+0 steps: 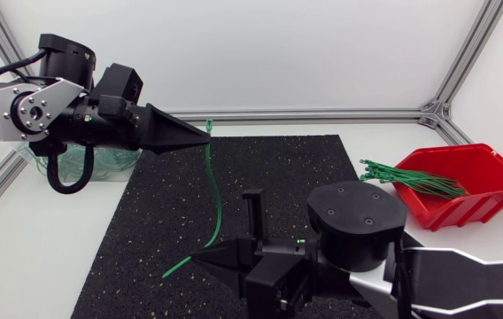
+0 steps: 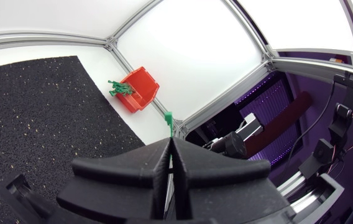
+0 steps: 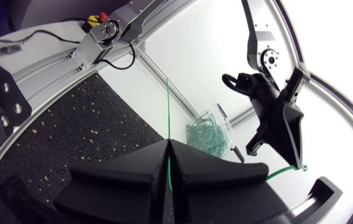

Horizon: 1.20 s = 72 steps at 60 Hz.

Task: Take a green cable tie from the red box, thread the tail through the head to close it, then place it in the transparent bin on the left.

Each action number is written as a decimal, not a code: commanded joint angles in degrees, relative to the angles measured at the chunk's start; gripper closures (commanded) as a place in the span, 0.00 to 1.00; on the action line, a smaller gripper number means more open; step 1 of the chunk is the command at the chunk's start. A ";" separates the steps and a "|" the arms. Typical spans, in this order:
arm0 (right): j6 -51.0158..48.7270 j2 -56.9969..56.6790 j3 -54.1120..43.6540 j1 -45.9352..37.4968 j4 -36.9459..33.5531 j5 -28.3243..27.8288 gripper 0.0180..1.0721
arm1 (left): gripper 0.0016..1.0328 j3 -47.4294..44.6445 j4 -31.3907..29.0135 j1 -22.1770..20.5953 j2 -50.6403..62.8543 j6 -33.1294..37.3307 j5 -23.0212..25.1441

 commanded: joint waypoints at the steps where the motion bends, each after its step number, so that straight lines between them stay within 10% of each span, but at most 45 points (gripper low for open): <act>1: 6.19 -2.66 -1.41 0.47 -2.37 -1.08 0.95 | 0.97 -2.78 0.13 -1.15 -3.42 0.86 -1.08; 24: 28.08 -18.31 3.07 0.03 -24.43 -12.94 0.95 | 0.97 -9.46 1.88 -6.69 -15.19 -1.24 -8.55; 38: 40.82 -23.40 10.46 -1.47 -37.88 -19.36 0.95 | 0.97 -14.21 16.47 -11.61 -22.14 -14.60 -12.42; 72: 70.44 -24.63 20.13 -5.34 -47.98 -32.54 0.95 | 0.97 -18.78 22.10 -18.20 -32.51 -22.95 -18.05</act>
